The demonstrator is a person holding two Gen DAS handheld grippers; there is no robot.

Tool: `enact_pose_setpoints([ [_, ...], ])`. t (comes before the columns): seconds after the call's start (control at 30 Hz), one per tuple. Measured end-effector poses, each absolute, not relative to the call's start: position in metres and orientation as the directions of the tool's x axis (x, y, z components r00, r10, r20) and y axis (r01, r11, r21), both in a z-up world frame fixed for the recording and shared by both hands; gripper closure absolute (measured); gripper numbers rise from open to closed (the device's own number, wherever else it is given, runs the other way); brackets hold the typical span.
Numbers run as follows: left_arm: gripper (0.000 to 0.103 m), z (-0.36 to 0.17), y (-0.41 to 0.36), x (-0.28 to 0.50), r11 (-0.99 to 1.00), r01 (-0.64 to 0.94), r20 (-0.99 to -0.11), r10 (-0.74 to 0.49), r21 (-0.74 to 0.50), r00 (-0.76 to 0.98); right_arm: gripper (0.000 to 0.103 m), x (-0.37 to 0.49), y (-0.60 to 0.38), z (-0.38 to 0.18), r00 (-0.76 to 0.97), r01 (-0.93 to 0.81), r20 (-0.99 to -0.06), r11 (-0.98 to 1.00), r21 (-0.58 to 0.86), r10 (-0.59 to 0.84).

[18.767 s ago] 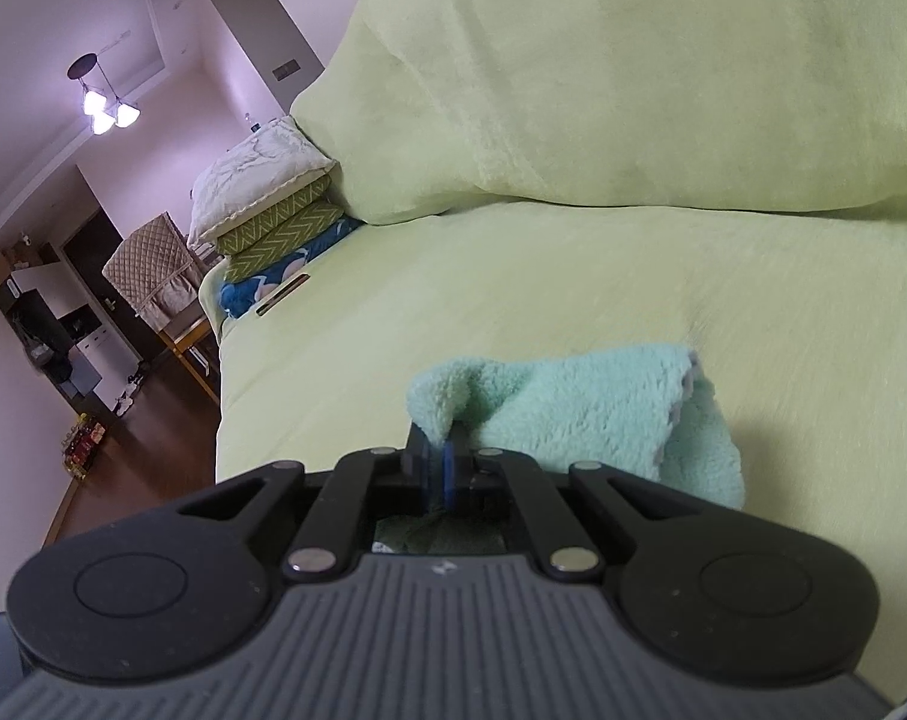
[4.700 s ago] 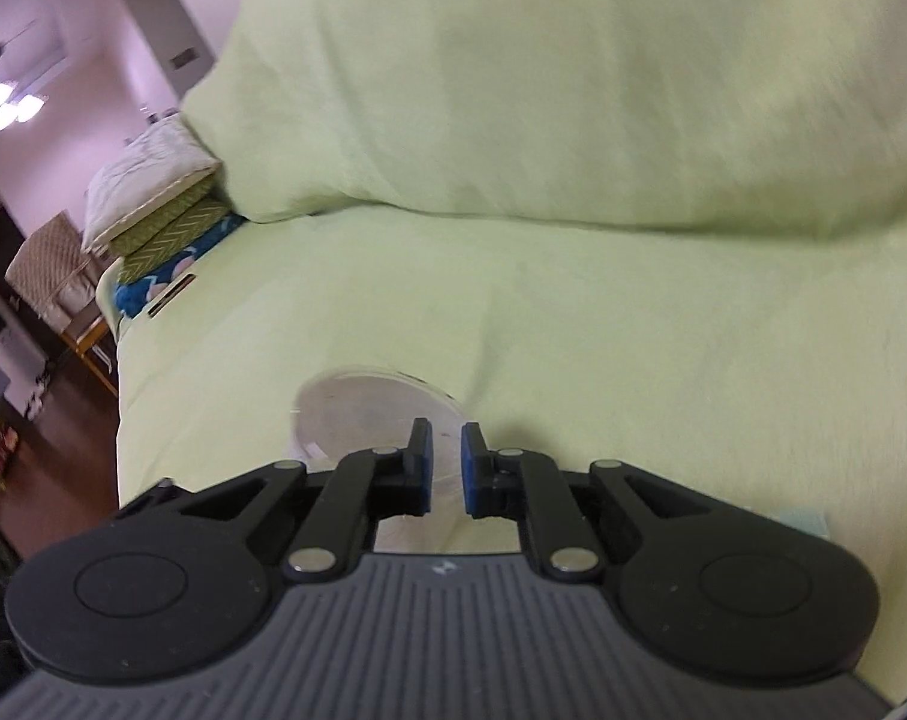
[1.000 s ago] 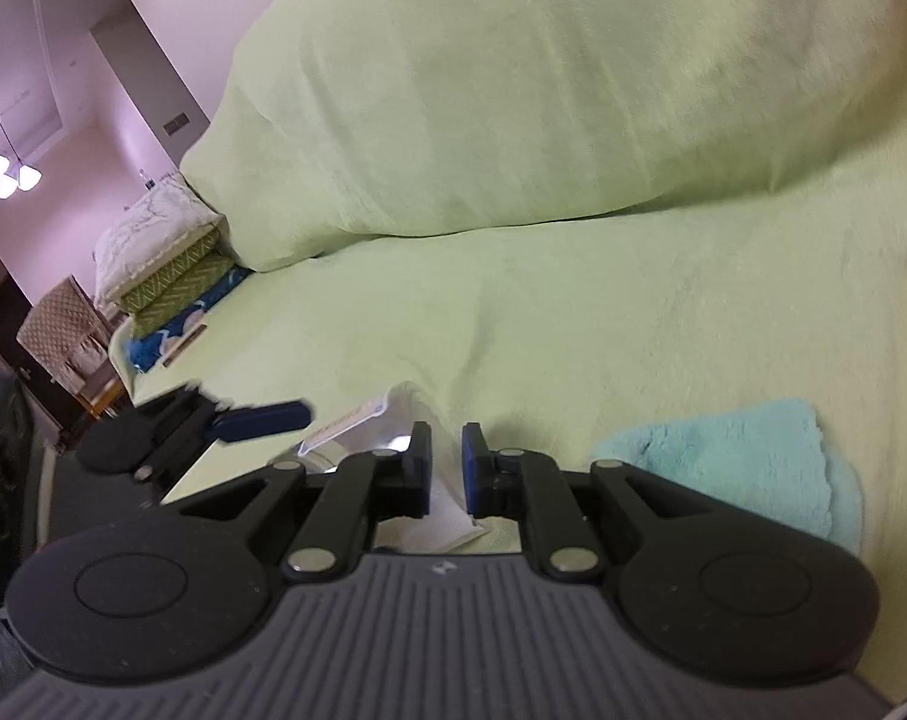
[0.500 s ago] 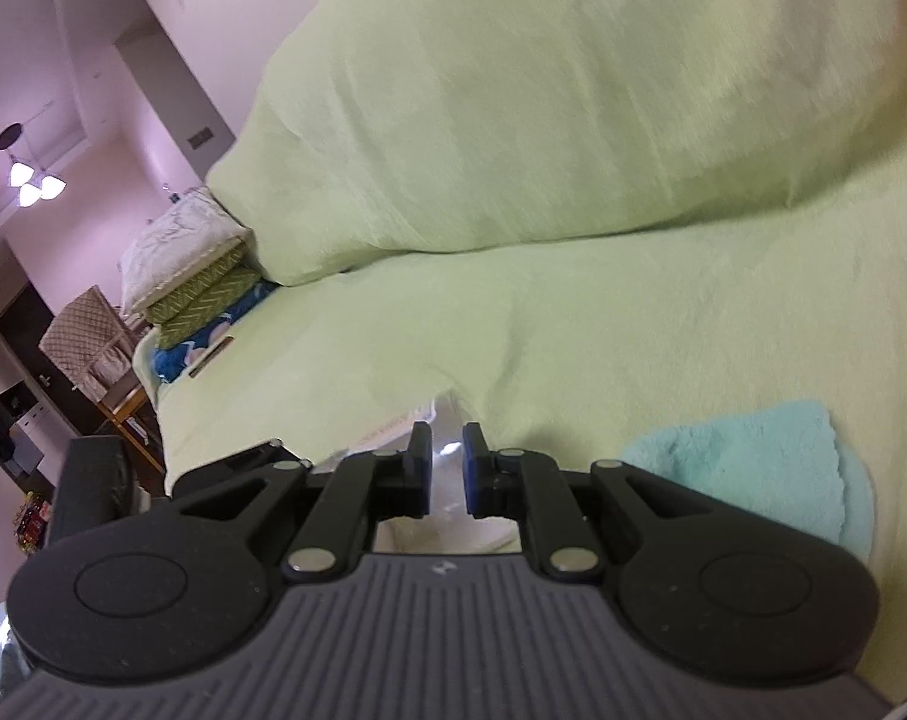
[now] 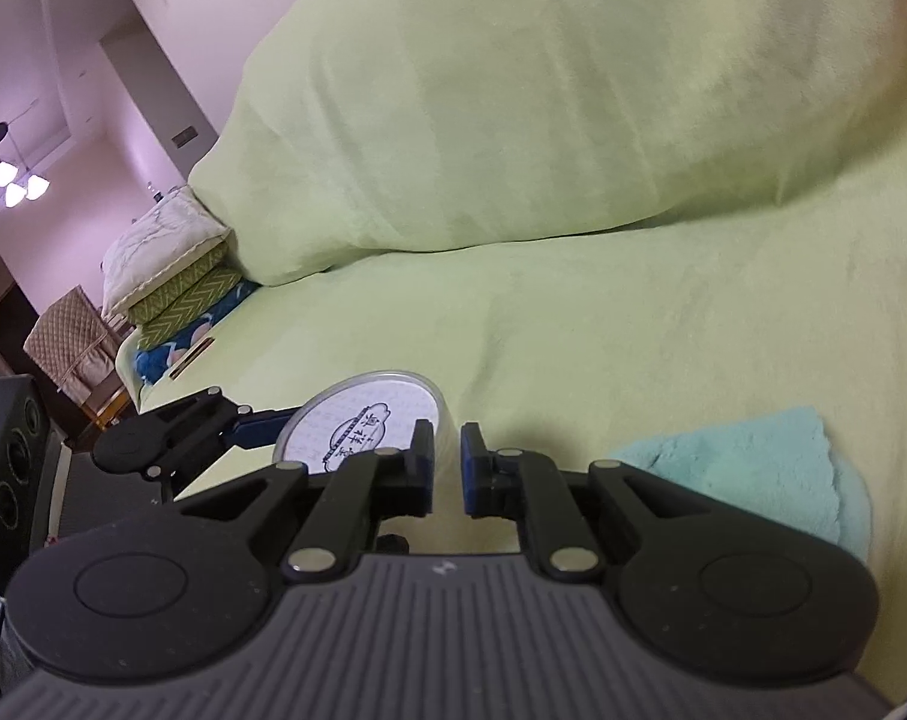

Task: Clean container

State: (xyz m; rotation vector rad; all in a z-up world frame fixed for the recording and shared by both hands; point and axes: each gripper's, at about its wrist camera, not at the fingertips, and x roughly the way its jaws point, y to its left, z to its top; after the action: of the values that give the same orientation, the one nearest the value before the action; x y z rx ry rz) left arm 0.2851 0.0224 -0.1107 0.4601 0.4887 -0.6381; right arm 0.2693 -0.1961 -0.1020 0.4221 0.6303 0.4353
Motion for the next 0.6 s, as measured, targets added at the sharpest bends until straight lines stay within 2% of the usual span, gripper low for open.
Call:
enact_pose_setpoints([
  [0.13,0.016,-0.117,0.024,0.275,0.738,0.628,-0.551,-0.427,0.245,0.717,0.093,0.267,-0.205,-0.095,0.735,-0.245,-0.483,0.851,0.464,0.475],
  [0.33,0.014,-0.119,0.041,0.266,0.786,0.584,-0.544,-0.405,0.205,0.735,0.093,0.253,-0.232,-0.098,0.716,-0.118,-0.614,0.924,0.363,0.333],
  [0.4,0.012,-0.115,0.041,0.261,0.801,0.566,-0.538,-0.395,0.195,0.745,0.09,0.243,-0.229,-0.101,0.706,-0.112,-0.647,0.947,0.301,0.289],
  [0.47,0.012,-0.112,0.04,0.256,0.82,0.543,-0.535,-0.38,0.183,0.755,0.083,0.233,-0.224,-0.104,0.695,-0.116,-0.671,0.962,0.248,0.257],
  [0.6,0.008,-0.103,0.043,0.241,0.877,0.461,-0.543,-0.324,0.135,0.775,0.083,0.217,-0.208,-0.103,0.691,-0.132,-0.69,0.976,0.173,0.216],
])
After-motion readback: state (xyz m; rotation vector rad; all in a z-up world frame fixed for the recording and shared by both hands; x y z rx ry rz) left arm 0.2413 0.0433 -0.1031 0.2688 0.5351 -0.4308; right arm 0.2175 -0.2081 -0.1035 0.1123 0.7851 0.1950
